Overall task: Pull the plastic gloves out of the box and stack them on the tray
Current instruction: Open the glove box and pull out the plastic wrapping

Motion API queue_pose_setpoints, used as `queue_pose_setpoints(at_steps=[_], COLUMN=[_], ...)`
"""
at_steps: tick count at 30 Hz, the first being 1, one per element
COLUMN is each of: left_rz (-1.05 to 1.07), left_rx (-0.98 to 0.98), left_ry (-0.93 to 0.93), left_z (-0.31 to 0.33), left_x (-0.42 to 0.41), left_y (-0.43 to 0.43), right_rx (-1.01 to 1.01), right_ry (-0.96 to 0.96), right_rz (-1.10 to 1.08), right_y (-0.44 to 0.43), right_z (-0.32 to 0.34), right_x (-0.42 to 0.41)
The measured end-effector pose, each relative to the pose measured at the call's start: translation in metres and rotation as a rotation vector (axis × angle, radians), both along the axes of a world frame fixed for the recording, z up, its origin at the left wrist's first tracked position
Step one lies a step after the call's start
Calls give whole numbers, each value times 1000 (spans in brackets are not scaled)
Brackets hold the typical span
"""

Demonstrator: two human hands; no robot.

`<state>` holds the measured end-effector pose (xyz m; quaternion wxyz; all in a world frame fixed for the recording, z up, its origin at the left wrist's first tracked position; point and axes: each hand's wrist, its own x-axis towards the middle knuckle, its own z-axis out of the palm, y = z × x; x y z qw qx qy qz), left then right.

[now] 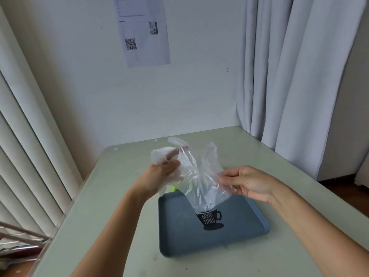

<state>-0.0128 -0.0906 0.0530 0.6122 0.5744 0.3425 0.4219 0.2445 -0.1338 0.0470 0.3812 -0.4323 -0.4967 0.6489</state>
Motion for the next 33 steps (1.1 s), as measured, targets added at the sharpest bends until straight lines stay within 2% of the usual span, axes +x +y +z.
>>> queue_pose_setpoints(at_steps=[2,5,6,7,10,12,14,16,18,20,24,28,31,33], left_rz=[115,646,787,841,699,591,418,255,196,212,275,264,422,543], left_rx=[20,148,237,329,464,448,269,65,-39,-78,-116,-171,-194,-189], left_ry=[115,447,501,517,603,649,597,432,268,180,148,102,-26,-37], left_z=[-2,-10,-11,-9,-6,-7,-6,-6,-7,-9,-10,-13,-12,-15], left_x=[1,4,8,15,41,53,58,59,59,57,48,45,36,26], left_y=[5,11,8,1,-21,-27,-25,-23,-21,-17,-6,6,24,41], right_rx=[44,88,82,73,69,84,133,189,206,179,59,24,-30,-45], right_ry=[-58,-57,-45,-36,-53,-70,-114,-195,-244,-224,11,119,308,395], right_rz=[-49,-134,-150,-154,-140,-121,-91,-62,-62,-73,-102,-102,-79,-52], right_y=[3,13,16,20,28,32,32,30,30,32,38,36,38,37], right_z=[2,4,5,4,3,1,1,0,-2,-2,-9,-18,-18,-18], right_x=[-5,-11,-13,-14,-22,-27,-32,-36,-38,-36,-21,-10,7,22])
